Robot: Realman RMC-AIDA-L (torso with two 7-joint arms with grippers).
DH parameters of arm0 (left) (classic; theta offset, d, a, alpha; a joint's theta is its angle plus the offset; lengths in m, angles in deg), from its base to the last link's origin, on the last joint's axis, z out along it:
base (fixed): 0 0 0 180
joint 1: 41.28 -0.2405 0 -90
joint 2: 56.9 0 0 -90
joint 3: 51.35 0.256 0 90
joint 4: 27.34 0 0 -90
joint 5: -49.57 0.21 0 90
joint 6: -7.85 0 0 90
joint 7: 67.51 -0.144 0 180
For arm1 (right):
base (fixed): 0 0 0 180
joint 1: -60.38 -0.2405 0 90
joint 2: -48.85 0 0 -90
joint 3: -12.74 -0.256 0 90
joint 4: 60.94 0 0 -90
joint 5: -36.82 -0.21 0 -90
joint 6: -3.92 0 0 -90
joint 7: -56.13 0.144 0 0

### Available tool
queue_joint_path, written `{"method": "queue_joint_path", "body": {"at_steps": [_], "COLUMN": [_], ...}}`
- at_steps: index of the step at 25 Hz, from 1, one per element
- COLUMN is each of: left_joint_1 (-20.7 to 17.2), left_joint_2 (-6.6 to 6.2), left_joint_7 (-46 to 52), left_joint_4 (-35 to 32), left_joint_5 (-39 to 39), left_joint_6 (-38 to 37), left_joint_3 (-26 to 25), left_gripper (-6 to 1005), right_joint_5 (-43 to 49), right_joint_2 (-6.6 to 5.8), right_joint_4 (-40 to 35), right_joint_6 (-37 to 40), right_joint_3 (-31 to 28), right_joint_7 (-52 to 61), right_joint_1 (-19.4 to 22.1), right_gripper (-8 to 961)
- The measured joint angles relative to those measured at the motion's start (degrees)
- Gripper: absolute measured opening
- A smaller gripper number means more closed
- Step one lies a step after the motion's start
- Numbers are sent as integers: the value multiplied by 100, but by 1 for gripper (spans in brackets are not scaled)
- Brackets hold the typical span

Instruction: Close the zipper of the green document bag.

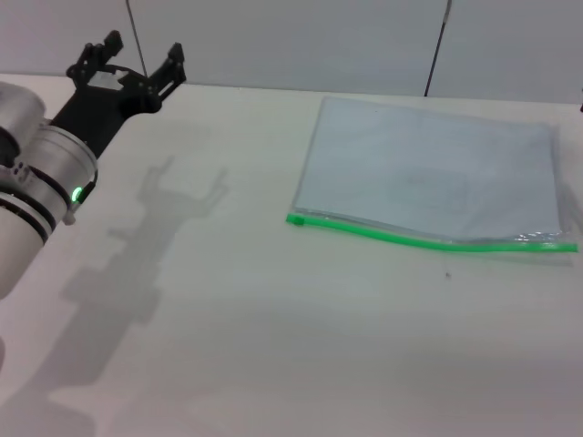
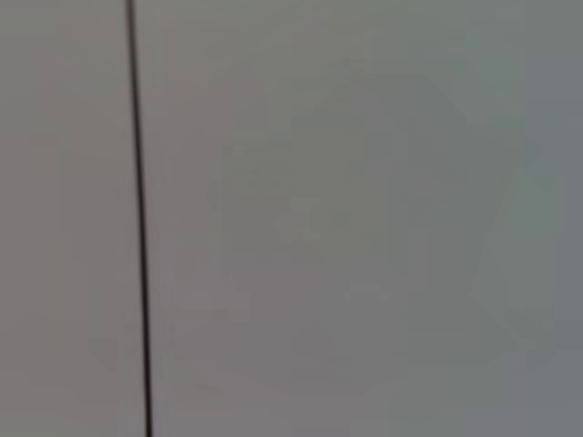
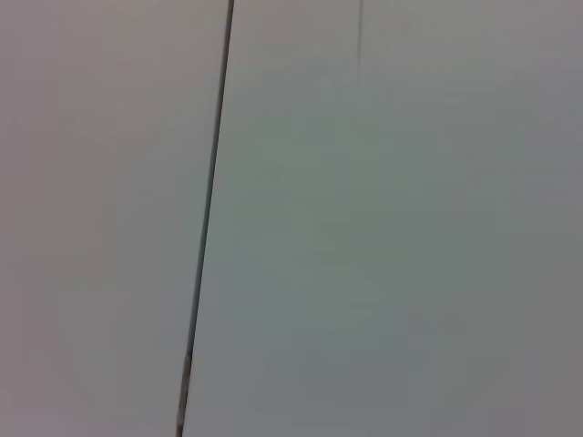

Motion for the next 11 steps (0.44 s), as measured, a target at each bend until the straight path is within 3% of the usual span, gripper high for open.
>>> {"method": "queue_joint_path", "body": {"at_steps": [11], "left_joint_1": [192], "left_joint_2": [-15], "left_joint_7": [-9], "left_joint_4": [-403], "left_joint_5": [-218], "left_joint_6": [415], "left_joint_3": [-10], "left_gripper": [891], "right_joint_5": [-4], "right_joint_2": [-19], "right_joint_4": [61], "right_joint_6": [-36], "right_joint_3": [56], "right_joint_7": [33], "right_joint_1": [-91], "right_gripper": [904]}}
